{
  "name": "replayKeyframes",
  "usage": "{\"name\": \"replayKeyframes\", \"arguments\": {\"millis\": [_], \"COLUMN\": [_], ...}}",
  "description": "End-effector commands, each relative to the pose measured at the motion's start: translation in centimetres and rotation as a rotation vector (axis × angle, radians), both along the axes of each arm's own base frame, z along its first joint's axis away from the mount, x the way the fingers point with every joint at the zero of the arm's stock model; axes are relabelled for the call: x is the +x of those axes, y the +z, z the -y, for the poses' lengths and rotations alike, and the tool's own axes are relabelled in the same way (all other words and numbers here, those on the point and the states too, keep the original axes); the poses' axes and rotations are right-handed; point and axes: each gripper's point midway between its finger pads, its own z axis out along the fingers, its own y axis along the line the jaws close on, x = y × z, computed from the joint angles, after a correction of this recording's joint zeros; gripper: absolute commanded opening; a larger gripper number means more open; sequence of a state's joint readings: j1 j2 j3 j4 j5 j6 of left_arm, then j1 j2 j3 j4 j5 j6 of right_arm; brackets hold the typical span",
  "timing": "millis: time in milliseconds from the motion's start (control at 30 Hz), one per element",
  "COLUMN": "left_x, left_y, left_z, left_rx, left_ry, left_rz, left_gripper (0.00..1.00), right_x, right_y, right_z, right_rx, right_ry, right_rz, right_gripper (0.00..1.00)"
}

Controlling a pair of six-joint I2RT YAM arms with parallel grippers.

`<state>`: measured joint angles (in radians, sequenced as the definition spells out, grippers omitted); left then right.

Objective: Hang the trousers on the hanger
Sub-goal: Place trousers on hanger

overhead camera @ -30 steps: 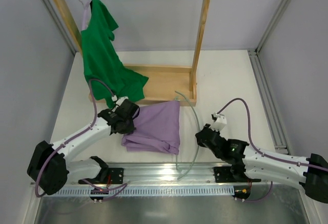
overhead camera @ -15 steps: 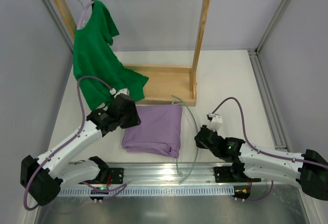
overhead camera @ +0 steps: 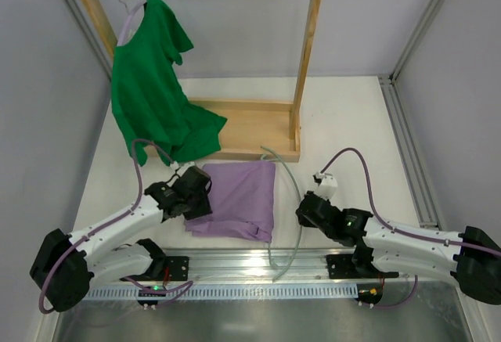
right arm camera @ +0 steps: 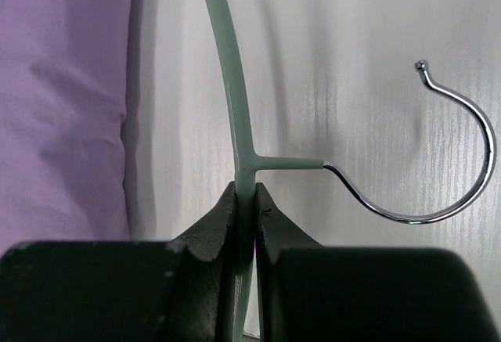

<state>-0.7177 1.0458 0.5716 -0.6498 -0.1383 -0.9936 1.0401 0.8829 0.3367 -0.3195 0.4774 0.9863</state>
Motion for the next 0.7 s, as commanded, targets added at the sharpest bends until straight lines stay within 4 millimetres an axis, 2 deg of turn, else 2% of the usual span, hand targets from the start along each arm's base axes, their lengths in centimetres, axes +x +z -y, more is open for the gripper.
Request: {"name": "replayKeyframes", "arguments": {"millis": [0,33,67,100,133,167,233,267,367,400,433,500,533,567,600,667], "left_x": [3.1,3.5,4.4,4.6,3.4,3.9,1.2,0.9,-2.7,-3.9,-5.0,-6.0,-6.9,-6.4,-6.9,-5.8], "left_y": [4.4,5.4,7.5,8.2,8.9,10.0,10.8,11.4,9.5,7.5,6.6,3.4,1.0,-0.4,-1.9,-2.4], "left_z": [-1.2,-0.5,0.7,1.8,4.3,6.6,10.2,11.7,13.6,13.7,13.8,12.7,11.3,10.2,8.4,7.1], "left_rx": [0.103,0.085,0.045,0.003,-0.117,-0.215,-0.384,-0.448,-0.511,-0.529,-0.538,-0.492,-0.438,-0.373,-0.289,-0.202], "left_ry": [0.018,-0.007,-0.044,-0.077,-0.169,-0.213,-0.341,-0.362,-0.448,-0.457,-0.475,-0.434,-0.410,-0.365,-0.324,-0.282], "left_rz": [0.133,0.149,0.191,0.200,0.157,0.193,0.131,0.135,0.040,0.002,-0.029,-0.084,-0.128,-0.118,-0.157,-0.117], "left_gripper": [0.38,0.38,0.39,0.40,0.40,0.40,0.40,0.40,0.39,0.39,0.39,0.37,0.35,0.34,0.34,0.33], "right_x": [0.3,0.3,0.3,0.3,0.3,0.4,0.4,0.4,0.3,0.3,0.3,0.3,0.2,0.3,0.2,0.3], "right_y": [1.7,1.8,1.8,1.8,1.7,1.9,1.8,1.7,1.4,1.4,1.3,1.2,1.1,1.2,1.1,1.5], "right_z": [-1.5,-1.6,-1.7,-1.8,-1.8,-2.1,-2.1,-2.1,-2.0,-1.9,-1.8,-1.5,-1.4,-1.4,-1.3,-1.4], "right_rx": [0.034,0.038,0.043,0.045,0.039,0.044,0.034,0.033,0.031,0.030,0.030,0.023,0.019,0.021,0.015,0.018], "right_ry": [0.045,0.046,0.049,0.049,0.049,0.054,0.055,0.053,0.050,0.047,0.044,0.040,0.040,0.038,0.038,0.040], "right_rz": [0.017,0.018,0.017,0.015,0.012,0.013,0.008,0.005,0.001,0.002,0.000,0.004,0.003,0.003,0.001,0.003], "right_gripper": [0.04,0.04,0.04,0.04,0.04,0.04,0.04,0.04,0.04,0.04,0.04,0.04,0.04,0.04,0.04,0.04]}}
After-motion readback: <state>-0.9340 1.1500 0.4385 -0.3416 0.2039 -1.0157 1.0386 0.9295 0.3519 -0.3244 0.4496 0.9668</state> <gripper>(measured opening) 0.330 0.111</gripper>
